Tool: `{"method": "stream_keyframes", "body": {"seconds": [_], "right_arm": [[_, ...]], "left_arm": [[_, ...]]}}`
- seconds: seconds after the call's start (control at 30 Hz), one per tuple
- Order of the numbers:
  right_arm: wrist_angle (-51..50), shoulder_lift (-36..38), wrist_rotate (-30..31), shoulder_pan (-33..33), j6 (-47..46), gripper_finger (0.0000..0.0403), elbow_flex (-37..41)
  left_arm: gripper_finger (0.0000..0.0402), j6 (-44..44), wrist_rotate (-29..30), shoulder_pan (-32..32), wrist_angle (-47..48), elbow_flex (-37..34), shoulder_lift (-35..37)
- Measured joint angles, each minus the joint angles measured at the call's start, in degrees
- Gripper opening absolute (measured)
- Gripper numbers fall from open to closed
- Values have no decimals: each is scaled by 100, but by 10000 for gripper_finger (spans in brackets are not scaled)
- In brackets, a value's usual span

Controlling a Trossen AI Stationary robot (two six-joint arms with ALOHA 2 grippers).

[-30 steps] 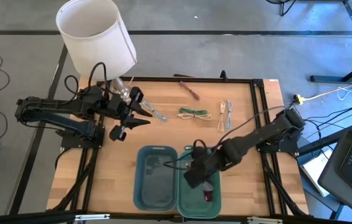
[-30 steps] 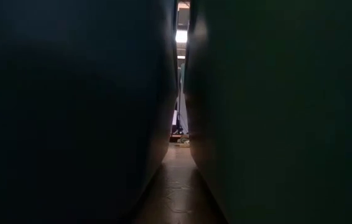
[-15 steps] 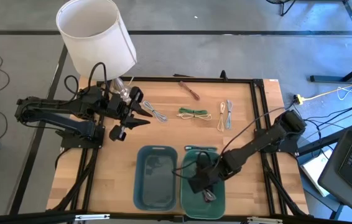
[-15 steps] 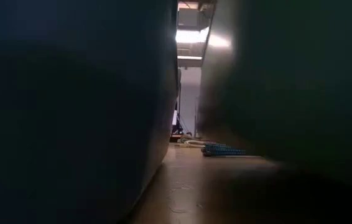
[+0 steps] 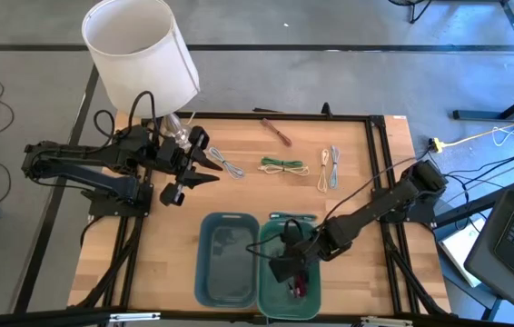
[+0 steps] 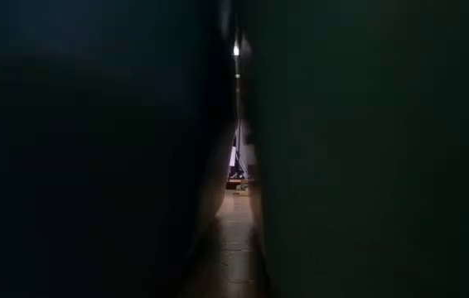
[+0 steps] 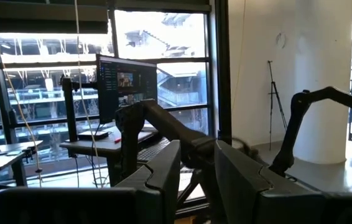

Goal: Pick and place USB-C Cables
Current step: Put the black and blue charger cable into the green container

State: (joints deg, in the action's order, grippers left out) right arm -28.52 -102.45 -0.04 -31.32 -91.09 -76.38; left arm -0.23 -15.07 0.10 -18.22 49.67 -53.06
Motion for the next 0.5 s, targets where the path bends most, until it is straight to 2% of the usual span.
{"method": "stream_keyframes", "body": {"seconds": [0.13,0.33,0.47,0.5], "right_arm": [[-769,27,1226,124,1163,176,-1057],[-3613,39,2981,404,2536,150,-3069],[-6005,45,3573,705,2850,135,-3864],[-6270,52,3602,831,2956,131,-3907]], "left_arm": [[92,1,1,0,0,0,0],[92,-95,0,0,0,0,0],[92,-198,-14,0,0,0,0],[92,-198,-49,0,0,0,0]]}}
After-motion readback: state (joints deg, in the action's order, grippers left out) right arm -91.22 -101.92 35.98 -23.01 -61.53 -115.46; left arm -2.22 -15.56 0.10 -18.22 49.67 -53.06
